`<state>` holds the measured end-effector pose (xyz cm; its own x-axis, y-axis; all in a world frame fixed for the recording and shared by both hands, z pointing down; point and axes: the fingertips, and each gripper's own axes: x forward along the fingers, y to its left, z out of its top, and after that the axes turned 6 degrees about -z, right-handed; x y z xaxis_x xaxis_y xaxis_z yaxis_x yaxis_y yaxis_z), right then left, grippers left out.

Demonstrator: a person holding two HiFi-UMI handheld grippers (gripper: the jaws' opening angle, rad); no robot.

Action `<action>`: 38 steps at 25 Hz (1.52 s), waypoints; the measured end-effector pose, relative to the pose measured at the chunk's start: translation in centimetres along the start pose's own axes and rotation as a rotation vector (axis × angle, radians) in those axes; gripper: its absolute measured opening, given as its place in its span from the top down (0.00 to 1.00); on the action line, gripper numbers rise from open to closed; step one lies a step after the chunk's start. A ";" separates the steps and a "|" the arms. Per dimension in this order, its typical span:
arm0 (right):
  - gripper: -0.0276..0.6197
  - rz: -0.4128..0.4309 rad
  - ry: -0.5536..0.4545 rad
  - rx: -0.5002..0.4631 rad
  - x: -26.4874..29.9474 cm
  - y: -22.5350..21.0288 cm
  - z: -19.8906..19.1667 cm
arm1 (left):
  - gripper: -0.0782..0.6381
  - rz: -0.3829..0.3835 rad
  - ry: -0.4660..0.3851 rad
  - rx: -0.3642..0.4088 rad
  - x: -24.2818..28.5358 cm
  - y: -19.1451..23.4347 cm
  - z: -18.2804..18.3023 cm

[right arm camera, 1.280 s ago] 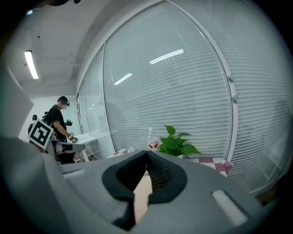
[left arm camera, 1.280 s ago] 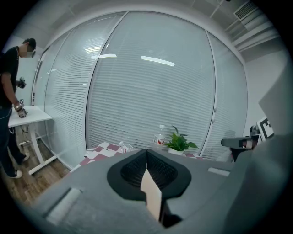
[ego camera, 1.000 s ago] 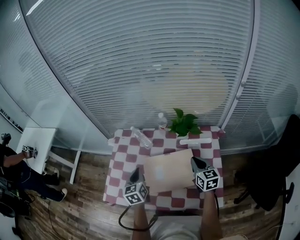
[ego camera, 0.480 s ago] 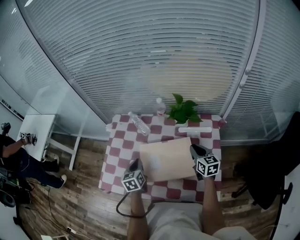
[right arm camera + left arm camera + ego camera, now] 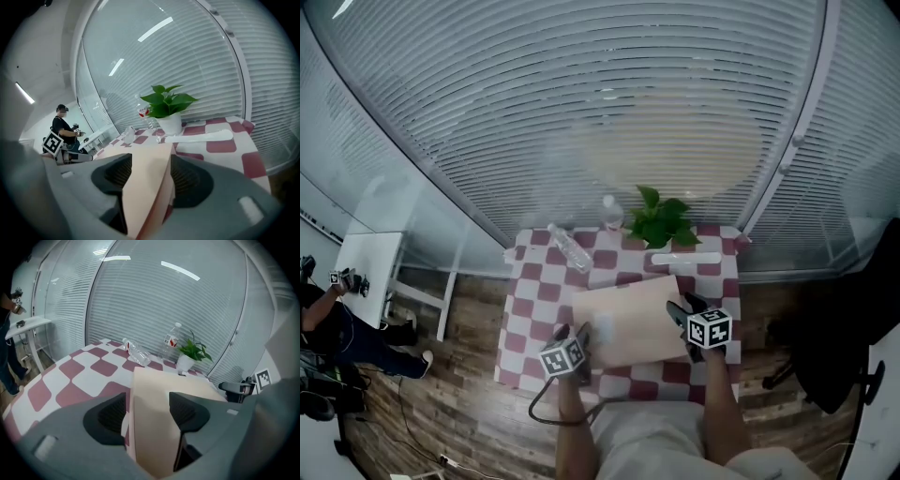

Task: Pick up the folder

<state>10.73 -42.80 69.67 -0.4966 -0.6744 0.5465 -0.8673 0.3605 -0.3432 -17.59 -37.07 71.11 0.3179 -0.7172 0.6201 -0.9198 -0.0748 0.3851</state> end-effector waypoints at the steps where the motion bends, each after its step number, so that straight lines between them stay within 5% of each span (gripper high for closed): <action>1: 0.56 0.009 0.018 0.009 0.2 -0.1 -0.4 | 0.51 -0.004 0.008 -0.012 0.4 0.1 -0.3; 6: 0.40 0.068 0.106 0.044 0.8 0.2 -2.6 | 0.43 -0.045 0.048 -0.066 1.9 0.3 -1.6; 11: 0.35 0.122 0.199 0.071 1.9 0.5 -5.7 | 0.40 -0.094 0.029 -0.132 2.8 0.7 -2.6; 21: 0.34 0.119 0.228 0.113 2.1 1.5 -6.0 | 0.40 -0.155 0.049 -0.091 2.7 -0.2 -2.5; 25: 0.20 0.107 0.256 0.021 2.4 2.6 -6.6 | 0.40 -0.179 0.061 -0.083 2.8 -0.6 -2.7; 38: 0.20 0.058 0.229 -0.059 1.7 2.7 -6.8 | 0.40 -0.114 0.014 -0.020 1.7 -1.2 -2.7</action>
<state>7.30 -38.57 74.86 -0.5343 -0.4900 0.6888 -0.8344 0.4360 -0.3371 -15.37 -36.32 73.58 0.4237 -0.6953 0.5805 -0.8727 -0.1416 0.4673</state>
